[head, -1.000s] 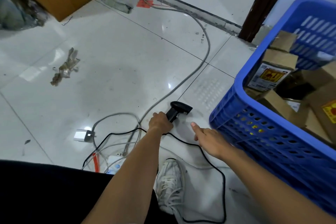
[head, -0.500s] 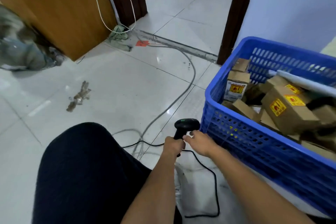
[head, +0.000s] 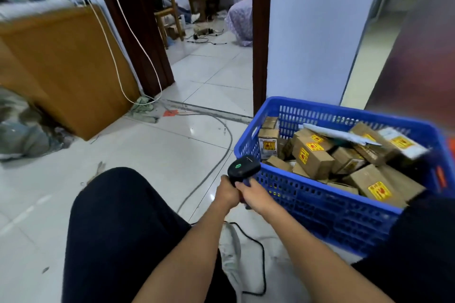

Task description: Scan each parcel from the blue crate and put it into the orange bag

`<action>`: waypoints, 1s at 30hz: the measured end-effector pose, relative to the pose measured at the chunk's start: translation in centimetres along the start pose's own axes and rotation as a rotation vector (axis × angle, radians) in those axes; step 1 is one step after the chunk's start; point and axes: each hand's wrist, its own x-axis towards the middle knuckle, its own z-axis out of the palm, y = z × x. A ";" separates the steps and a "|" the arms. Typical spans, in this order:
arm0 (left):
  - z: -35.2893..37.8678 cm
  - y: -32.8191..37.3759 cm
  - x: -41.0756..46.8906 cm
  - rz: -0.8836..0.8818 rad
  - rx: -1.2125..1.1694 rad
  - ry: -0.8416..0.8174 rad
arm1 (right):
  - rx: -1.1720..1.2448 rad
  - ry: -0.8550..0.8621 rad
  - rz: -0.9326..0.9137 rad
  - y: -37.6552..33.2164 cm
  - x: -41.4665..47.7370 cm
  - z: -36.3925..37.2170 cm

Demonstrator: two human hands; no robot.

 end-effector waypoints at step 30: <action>2.7 22.9 -7.3 0.649 0.264 -0.330 | -0.054 0.414 -0.372 -11.6 -8.2 -17.0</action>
